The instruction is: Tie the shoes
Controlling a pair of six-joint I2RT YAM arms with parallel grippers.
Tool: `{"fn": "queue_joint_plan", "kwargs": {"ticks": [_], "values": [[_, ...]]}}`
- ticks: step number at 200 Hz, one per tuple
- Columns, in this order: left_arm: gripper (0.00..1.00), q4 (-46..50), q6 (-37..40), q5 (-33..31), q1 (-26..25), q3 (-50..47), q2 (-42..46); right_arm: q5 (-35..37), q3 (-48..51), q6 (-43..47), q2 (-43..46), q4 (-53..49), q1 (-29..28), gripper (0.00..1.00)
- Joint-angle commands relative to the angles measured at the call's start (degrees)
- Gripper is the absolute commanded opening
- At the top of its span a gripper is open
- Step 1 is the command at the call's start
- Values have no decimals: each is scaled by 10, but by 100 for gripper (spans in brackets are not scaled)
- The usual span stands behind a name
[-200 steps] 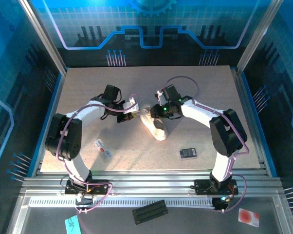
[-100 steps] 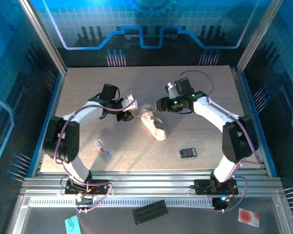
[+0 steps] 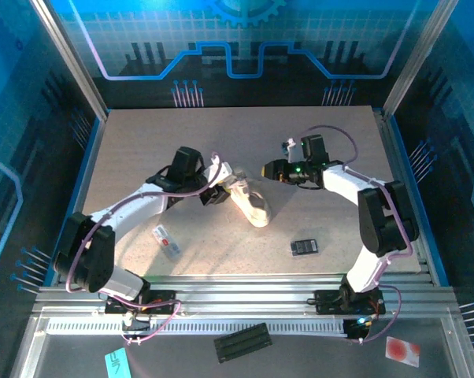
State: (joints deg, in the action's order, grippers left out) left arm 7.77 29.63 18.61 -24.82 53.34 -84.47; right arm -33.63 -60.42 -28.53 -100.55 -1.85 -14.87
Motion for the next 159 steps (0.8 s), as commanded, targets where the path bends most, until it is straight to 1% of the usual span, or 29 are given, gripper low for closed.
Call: {"fn": "queue_joint_plan", "kwargs": {"ticks": [1, 23, 45, 68, 86, 102, 115, 123, 138, 159], "values": [[49, -69, -139, -54, -48, -7, -15, -42, 14, -22, -21, 97, 1, 54], [53, -96, -204, -88, -87, 8, -54, -42, 20, -33, -38, 122, -2, 55], [55, -117, -246, -99, -104, 18, -87, -46, 15, -46, -60, 141, -4, 55], [56, -123, -261, -119, -113, 24, -109, -57, 2, -56, -85, 150, -13, 56], [57, -134, -266, -122, -113, 23, -117, -67, -1, -62, -98, 158, -20, 56], [55, -134, -266, -128, -113, 25, -120, -72, 0, -66, -103, 163, -24, 56], [50, -133, -264, -132, -113, 25, -119, -81, 0, -72, -107, 169, -29, 56], [45, -131, -263, -134, -113, 25, -116, -85, 0, -75, -106, 170, -32, 56], [31, -125, -259, -134, -112, 24, -110, -89, 1, -76, -106, 170, -38, 56], [12, -114, -255, -135, -109, 24, -103, -94, 4, -82, -100, 170, -39, 52]]}}
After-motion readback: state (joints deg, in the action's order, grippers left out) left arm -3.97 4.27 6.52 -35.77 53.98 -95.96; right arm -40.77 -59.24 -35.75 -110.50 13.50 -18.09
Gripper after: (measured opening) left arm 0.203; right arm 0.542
